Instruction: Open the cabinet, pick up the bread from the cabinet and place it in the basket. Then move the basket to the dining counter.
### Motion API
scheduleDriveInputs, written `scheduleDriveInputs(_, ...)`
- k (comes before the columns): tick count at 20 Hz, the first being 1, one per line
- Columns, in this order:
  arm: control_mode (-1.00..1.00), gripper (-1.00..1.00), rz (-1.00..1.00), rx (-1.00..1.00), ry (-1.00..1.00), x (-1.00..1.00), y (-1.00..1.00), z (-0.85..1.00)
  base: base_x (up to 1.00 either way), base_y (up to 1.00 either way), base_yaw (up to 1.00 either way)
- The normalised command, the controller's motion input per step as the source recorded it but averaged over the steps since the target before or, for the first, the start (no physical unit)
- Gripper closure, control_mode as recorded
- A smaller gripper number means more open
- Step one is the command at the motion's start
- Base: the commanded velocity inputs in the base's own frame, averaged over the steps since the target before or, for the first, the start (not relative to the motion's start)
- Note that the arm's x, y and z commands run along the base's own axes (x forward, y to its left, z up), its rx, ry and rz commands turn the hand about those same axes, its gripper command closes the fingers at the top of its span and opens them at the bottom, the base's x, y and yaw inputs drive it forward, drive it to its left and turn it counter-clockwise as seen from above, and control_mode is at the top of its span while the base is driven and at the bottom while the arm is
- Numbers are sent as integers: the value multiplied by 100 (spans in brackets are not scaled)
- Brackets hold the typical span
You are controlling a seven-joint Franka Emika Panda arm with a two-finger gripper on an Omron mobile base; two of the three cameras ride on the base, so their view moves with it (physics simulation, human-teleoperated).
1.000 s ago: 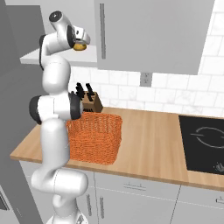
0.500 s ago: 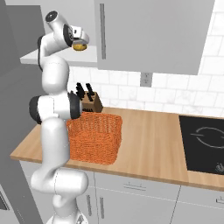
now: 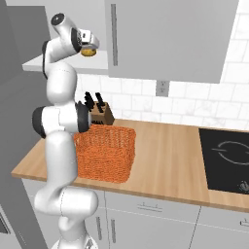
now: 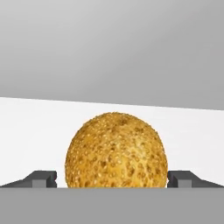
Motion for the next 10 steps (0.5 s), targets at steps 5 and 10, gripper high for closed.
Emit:
scheduleDriveInputs(5, -100, 100, 0, 0, 0, 3, 0, 0, 0, 0, 0)
scheduleDriveInputs(10, -100, 100, 0, 0, 0, 3, 0, -1, 0, 0, 0)
